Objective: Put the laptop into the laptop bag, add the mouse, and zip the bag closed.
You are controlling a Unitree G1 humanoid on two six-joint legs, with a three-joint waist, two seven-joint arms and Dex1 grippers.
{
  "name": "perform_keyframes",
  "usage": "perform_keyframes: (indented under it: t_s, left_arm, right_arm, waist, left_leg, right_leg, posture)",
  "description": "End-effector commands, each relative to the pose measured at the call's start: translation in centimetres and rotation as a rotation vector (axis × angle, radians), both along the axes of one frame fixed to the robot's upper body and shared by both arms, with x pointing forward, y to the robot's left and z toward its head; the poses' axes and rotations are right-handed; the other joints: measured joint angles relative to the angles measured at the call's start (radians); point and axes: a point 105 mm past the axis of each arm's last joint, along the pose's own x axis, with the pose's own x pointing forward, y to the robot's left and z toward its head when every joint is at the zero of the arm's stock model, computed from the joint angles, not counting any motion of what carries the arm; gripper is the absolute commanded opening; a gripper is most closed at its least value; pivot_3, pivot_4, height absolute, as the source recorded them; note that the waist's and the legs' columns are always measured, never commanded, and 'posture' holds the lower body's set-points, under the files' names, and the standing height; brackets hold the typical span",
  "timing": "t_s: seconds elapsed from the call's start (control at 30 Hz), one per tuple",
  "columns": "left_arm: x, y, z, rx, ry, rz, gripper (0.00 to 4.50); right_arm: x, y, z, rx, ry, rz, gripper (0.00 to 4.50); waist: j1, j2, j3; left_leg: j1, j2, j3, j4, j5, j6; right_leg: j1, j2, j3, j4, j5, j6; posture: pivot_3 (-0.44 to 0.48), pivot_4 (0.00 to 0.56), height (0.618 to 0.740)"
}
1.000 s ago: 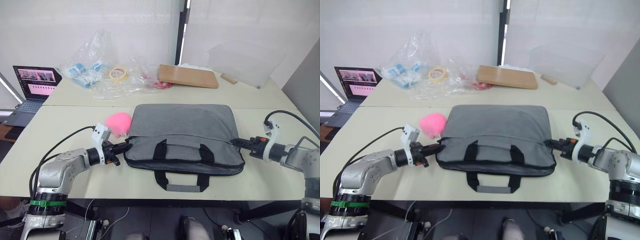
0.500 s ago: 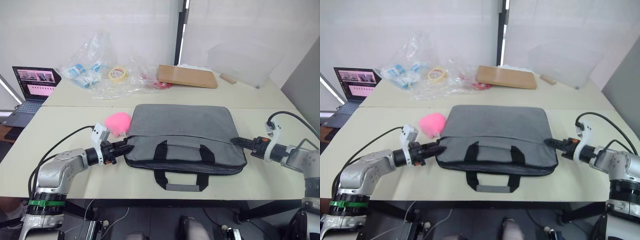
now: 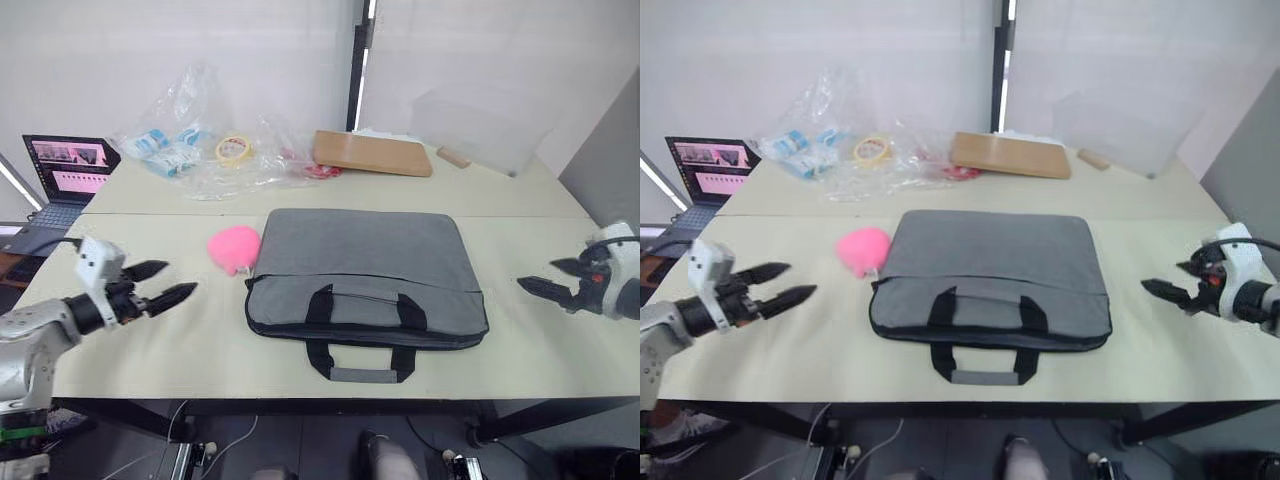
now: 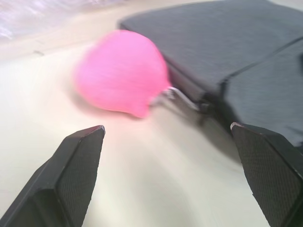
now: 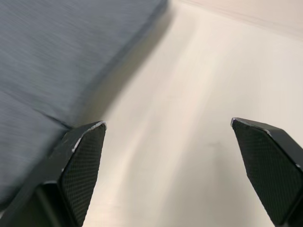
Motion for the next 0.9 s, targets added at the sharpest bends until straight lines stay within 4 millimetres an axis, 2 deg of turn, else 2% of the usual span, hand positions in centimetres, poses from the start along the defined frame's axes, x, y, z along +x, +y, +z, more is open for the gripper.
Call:
perform_keyframes:
  t_s: [0.03,0.17,0.27,0.4,0.47,0.57,0.6,0.7,0.73,0.8,0.9]
  left_arm:
    - [0.2,2.4,0.8,0.111,-0.092,0.062,4.5]
    - [0.9,5.0,1.0,0.124,-0.079,0.154,4.5]
    - [1.0,5.5,1.5,0.126,-0.1,0.165,4.5]
    - [0.9,6.1,1.7,0.093,-0.112,0.183,4.5]
    - [0.8,6.0,1.6,0.078,-0.111,0.176,4.5]
    - [0.7,5.7,1.4,0.051,-0.109,0.171,4.5]
    - [0.7,5.5,1.3,0.044,-0.108,0.168,4.5]
    - [0.7,5.2,1.4,0.034,-0.11,0.163,4.5]
    - [0.8,5.2,1.5,0.029,-0.111,0.164,4.5]
    - [0.9,5.0,1.6,0.023,-0.115,0.163,4.5]
    - [1.0,4.8,1.8,0.007,-0.114,0.162,4.5]
  right_arm:
    - [-0.1,-0.5,1.5,-0.053,-0.05,0.096,4.49]
    - [-0.4,-1.7,1.5,-0.134,0.017,0.161,4.49]
    - [-0.3,-1.3,2.4,-0.073,0.039,0.211,4.49]
    - [1.0,3.4,5.7,0.034,-0.05,0.409,4.49]
    - [1.1,7.0,6.9,0.089,-0.063,0.535,4.49]
    - [0.1,12.7,7.8,0.111,-0.078,0.73,4.49]
    - [-0.4,15.2,8.0,0.137,-0.09,0.805,4.49]
    - [-1.5,18.9,8.2,0.191,-0.101,0.91,4.49]
    - [-1.6,19.9,8.3,0.219,-0.101,0.929,3.98]
    - [-2.1,22.1,7.8,0.254,-0.076,0.994,3.34]
    - [-2.1,24.0,6.6,0.245,-0.074,1.036,2.31]
  waist:
    - [-0.008,0.001,0.001]
    - [-0.014,0.002,0.001]
    - [-0.016,0.002,0.001]
    - [-0.023,0.002,0.001]
    - [-0.025,0.002,0.001]
    - [-0.025,0.003,0.002]
    - [-0.025,0.003,0.002]
    - [-0.015,0.003,0.002]
    - [-0.009,0.003,0.002]
    - [0.0,0.003,0.002]
    - [0.0,0.003,0.002]
  left_leg:
    - [0.0,0.0,0.0,0.0,0.0,0.0]
    - [0.0,0.002,0.0,-0.001,0.001,-0.001]
    - [0.0,0.003,0.0,-0.002,0.001,-0.001]
    - [0.0,0.004,0.001,-0.002,0.001,-0.001]
    - [0.0,0.006,0.0,-0.002,0.001,-0.001]
    - [-0.001,0.007,0.0,-0.001,0.0,-0.001]
    - [0.0,0.007,-0.001,0.0,0.0,-0.002]
    - [-0.002,0.006,-0.002,0.002,0.0,-0.002]
    - [-0.003,0.006,-0.003,0.002,0.0,-0.002]
    - [-0.003,0.004,-0.004,0.003,0.0,-0.002]
    - [-0.004,0.003,-0.005,0.003,0.0,-0.002]
  right_leg:
    - [0.0,0.0,0.0,0.0,0.0,0.0]
    - [0.0,0.002,-0.001,0.0,0.0,-0.002]
    - [0.0,0.002,-0.001,-0.001,0.0,-0.002]
    - [-0.001,0.003,-0.001,-0.002,0.0,-0.002]
    - [-0.001,0.004,-0.002,-0.002,0.0,-0.002]
    - [-0.003,0.004,-0.003,0.0,0.0,-0.003]
    - [-0.004,0.004,-0.003,0.0,0.0,-0.003]
    - [-0.008,0.003,-0.005,0.002,0.0,-0.004]
    - [-0.009,0.003,-0.005,0.002,0.0,-0.004]
    - [-0.009,0.002,-0.007,0.002,0.0,-0.004]
    - [-0.009,0.002,-0.008,0.001,0.0,-0.004]
  posture:
    - [0.0,0.15,0.74]
    - [0.0,0.15,0.74]
    - [0.0,0.15,0.74]
    - [0.0,0.15,0.74]
    - [0.0,0.15,0.74]
    - [0.0,0.15,0.74]
    - [0.0,0.15,0.74]
    - [0.0,0.15,0.74]
    - [0.0,0.15,0.74]
    - [0.0,0.15,0.74]
    - [0.0,0.15,0.74]
